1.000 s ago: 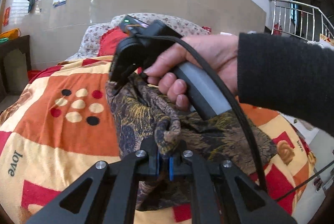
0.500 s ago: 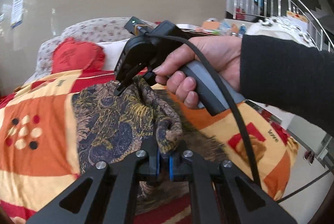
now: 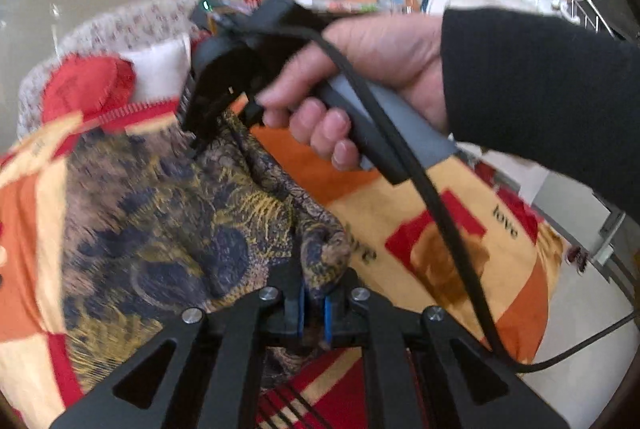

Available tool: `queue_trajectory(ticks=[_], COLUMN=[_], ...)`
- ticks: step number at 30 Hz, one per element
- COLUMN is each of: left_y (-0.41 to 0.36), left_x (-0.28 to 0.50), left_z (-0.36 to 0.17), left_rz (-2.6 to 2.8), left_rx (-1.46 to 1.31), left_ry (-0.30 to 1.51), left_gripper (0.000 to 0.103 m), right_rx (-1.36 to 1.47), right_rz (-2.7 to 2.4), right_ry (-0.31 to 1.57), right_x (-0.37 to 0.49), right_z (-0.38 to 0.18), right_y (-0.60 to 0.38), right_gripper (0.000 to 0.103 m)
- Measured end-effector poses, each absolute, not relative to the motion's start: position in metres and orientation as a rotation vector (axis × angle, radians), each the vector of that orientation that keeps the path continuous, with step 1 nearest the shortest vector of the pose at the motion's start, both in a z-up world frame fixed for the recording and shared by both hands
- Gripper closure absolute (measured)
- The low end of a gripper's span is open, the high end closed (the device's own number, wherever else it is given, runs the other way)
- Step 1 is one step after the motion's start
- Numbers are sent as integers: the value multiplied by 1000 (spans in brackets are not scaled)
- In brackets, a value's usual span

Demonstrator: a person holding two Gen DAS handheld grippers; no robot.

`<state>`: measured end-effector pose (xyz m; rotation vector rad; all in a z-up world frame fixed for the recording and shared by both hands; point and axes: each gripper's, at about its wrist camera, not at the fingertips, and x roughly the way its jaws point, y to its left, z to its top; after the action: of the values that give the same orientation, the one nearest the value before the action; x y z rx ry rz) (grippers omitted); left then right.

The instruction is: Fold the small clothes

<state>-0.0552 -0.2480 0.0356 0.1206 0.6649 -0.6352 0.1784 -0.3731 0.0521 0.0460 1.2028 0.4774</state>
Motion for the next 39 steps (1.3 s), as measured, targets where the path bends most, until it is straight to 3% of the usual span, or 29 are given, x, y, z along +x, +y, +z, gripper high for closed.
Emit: queue_trajectory(ticks=[2,5,10,12,14,16,19,23,26,30,34,39], left_y=[-244,-224,-165,-136,-116,-109,-114,-118,-115,-113,-127,-145], left_x=[-55,-71,-93,-87,-66,-39,-21,-32,-26,17,85,151], left_z=[30,37,67,77,72,53,10,0,24,77,97,67], left_rz=[-656,-674,-591,-501,-420,-389,-367,-359,-353,-290,-207,-111], left_rx=[100,71,-2,-55,-114,-166,-167,-147,-167,-186,-195,-177], left_ry=[717,738,660,619,649,753,911,909,892,726,667,737], left_gripper=[92,82,55,52,56,94,97,96,95,50,50,49], right_rx=[60,154,124,78,66,38,-42,-14,3,42,150,106], right_rz=[462,454,369,360,447,530,550,447,445,393,226,87], right_ry=[1218,1204,1037,954,908,911,980,1101,1085,936,828,801], right_x=[179,174,129,98,63,32,-6,-24,-28,-1,57,122], right_z=[40,44,89,107,115,110,77,6,17,74,96,70], right_y=[-378,-392,-416,-419,-412,-399,-380,-382,-387,-388,-380,-344], right_gripper=[80,78,76,76,76,78,95,95,94,94,90,90])
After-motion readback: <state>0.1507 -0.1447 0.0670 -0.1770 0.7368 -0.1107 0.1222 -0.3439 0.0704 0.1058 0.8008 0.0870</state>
